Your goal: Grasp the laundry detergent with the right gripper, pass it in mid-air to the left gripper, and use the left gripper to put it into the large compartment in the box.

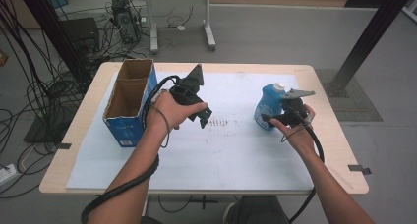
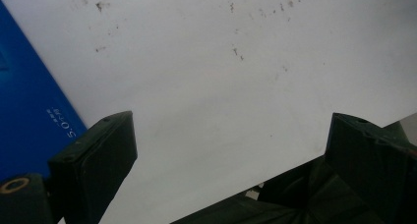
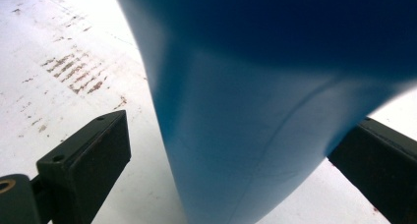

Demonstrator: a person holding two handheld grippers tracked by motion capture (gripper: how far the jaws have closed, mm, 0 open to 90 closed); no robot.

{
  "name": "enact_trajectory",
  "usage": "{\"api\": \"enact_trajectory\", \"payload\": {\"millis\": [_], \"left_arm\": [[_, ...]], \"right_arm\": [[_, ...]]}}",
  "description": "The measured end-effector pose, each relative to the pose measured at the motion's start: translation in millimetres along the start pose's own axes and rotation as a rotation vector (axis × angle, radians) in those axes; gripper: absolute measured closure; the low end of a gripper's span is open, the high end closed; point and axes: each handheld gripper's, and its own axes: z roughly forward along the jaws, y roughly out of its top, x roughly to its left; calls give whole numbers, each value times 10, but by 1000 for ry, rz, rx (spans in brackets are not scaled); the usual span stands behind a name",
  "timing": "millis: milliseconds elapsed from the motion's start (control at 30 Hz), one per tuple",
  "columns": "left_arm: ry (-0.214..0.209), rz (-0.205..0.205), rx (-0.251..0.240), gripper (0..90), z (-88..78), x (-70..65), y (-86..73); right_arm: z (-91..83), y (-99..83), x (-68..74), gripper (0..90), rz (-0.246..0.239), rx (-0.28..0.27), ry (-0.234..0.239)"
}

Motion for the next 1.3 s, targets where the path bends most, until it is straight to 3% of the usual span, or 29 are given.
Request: {"api": "enact_trajectory", "payload": {"millis": [1300], "left_arm": [[1, 1, -6, 60, -25, -28, 7]], "right_arm": [[30, -35, 17, 25, -1, -18, 6]]}}
